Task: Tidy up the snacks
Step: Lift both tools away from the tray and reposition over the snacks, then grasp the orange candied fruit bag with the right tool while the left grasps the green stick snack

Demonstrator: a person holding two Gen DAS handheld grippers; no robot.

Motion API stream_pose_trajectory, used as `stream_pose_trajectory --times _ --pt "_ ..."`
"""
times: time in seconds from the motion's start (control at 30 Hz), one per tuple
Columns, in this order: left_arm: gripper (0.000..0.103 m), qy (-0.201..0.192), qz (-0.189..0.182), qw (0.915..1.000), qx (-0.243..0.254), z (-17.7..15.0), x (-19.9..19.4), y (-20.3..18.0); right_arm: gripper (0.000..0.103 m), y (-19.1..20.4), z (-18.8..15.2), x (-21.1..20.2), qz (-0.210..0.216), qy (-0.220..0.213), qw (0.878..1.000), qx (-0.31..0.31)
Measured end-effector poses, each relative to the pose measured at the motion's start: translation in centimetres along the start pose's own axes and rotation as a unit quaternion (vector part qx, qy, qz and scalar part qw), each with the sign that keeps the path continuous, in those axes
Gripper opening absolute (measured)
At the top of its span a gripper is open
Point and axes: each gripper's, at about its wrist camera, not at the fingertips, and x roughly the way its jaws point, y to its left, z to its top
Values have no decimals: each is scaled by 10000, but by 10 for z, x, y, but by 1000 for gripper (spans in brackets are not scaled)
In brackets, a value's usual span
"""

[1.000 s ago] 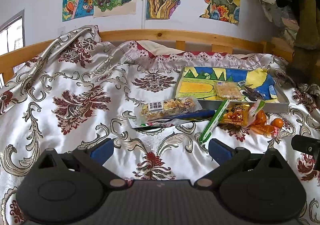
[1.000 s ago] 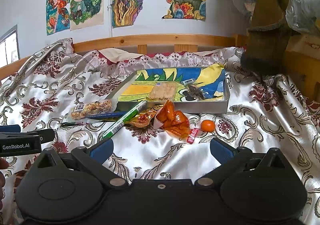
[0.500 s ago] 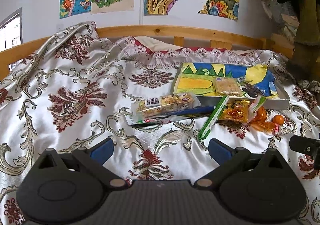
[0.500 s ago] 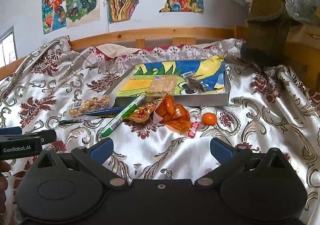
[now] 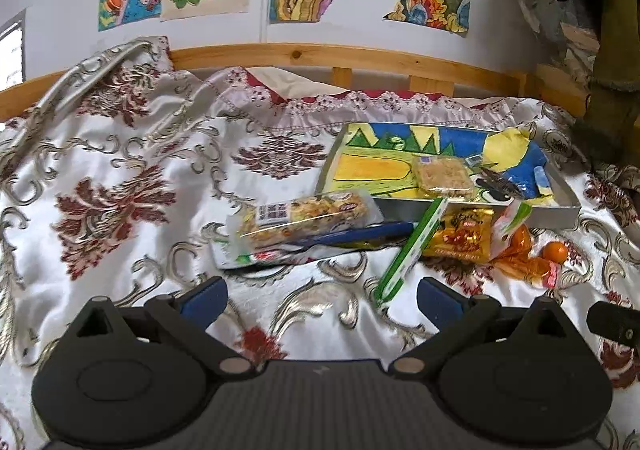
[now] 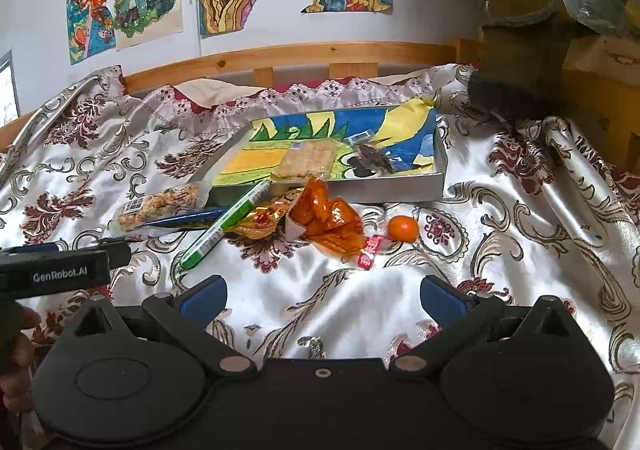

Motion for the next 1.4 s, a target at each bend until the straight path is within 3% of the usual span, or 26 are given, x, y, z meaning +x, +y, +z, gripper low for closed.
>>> stream_pose_trajectory --times 0.2,0.4,0.5,0.6,0.73,0.8,0.87,0.97,1.17,1.3,1.4 --pt "103 278 -499 9983 -88 12 22 1 102 -1 21 15 269 -23 9992 -285" --pt "103 441 -773 9956 292 19 50 -7 102 -4 37 40 461 -57 9956 -812" --pt "103 602 -996 9923 430 21 66 -13 100 -10 39 54 429 -36 9949 -908" --pt "102 835 -1503 9842 430 24 82 -15 95 -14 37 65 350 23 9947 -967" --pt "102 690 -1750 9803 607 27 96 -18 87 -11 31 83 175 249 9900 -1381" --pt "97 635 -1808 9776 870 28 102 -23 86 -8 28 91 158 291 9855 -1662" --pt "84 636 -1857 9751 1035 31 107 -29 85 -5 28 101 150 278 9806 -1935" --pt "72 713 -1949 9722 1088 32 113 -34 84 -7 33 120 223 284 9752 -2182" --pt "48 945 -2069 9673 1118 31 119 -35 82 -12 40 152 745 415 9696 -2291" --pt "42 1037 -2010 9663 1229 31 122 -35 81 -4 40 171 712 555 9687 -2314" --pt "38 1103 -1985 9665 1199 32 123 -34 73 -3 41 180 759 606 9726 -2114"
